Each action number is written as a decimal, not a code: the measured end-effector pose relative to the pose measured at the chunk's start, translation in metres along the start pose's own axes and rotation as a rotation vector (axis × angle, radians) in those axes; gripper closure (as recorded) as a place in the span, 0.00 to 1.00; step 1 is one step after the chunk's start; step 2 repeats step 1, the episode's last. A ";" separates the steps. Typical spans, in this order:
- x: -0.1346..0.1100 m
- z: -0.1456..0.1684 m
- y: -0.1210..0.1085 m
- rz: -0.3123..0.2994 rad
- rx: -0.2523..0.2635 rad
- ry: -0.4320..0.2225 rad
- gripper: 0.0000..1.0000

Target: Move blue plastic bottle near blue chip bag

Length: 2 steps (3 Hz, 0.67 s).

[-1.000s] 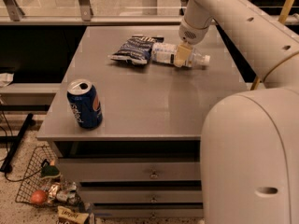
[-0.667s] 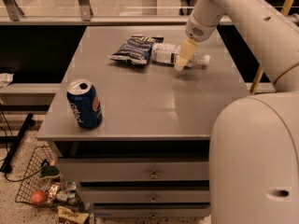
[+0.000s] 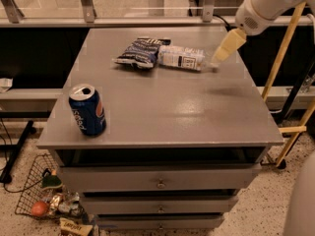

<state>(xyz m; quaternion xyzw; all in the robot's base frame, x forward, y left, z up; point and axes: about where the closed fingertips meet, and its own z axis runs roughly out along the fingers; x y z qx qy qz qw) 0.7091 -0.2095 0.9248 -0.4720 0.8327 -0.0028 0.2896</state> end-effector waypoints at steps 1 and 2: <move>0.050 -0.043 0.000 0.104 0.087 -0.017 0.00; 0.050 -0.043 0.000 0.104 0.087 -0.017 0.00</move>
Offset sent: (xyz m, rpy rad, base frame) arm 0.0000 0.0000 0.0000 0.0000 0.0000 0.0000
